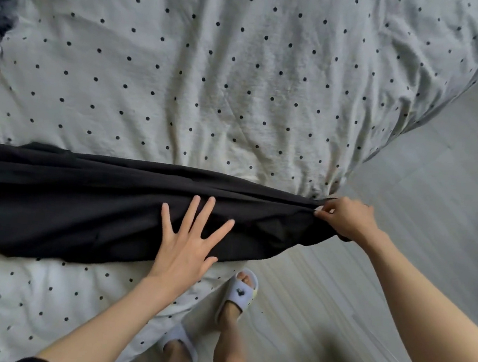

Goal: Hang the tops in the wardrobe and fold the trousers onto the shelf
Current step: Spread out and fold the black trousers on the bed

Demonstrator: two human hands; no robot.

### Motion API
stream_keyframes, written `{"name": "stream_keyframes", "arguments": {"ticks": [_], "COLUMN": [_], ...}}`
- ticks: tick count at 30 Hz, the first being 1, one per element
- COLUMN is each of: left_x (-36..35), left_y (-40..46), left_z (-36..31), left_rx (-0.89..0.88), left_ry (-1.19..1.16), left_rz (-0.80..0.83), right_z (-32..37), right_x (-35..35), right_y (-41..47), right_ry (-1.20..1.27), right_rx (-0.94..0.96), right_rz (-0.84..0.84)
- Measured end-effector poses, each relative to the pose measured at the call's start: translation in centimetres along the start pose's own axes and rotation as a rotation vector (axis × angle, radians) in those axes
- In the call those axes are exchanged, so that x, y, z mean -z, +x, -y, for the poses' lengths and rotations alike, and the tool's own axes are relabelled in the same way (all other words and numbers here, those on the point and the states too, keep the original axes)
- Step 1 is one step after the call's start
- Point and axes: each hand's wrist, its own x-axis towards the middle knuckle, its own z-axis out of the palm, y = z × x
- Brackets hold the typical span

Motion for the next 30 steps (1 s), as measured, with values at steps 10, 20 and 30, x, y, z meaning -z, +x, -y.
{"name": "stream_keyframes", "arguments": {"ticks": [10,20,30], "left_x": [1.0,3.3,5.5], "left_y": [2.2,11.1,12.9], "left_z": [0.8,-1.4,-0.1], "left_rx": [0.011,-0.081,-0.040], "left_ry": [-0.019,-0.025,-0.401], "left_rz": [0.000,0.033,0.064], "right_z": [3.2,6.3,7.6], "right_x": [-4.6,-13.4,-11.9], "right_y": [-0.8,-6.4,-5.1], "right_ry": [0.567,1.951,2.544], "right_rx": [-0.304,-0.918,-1.088], "right_rz": [-0.331,0.487,0.533]}}
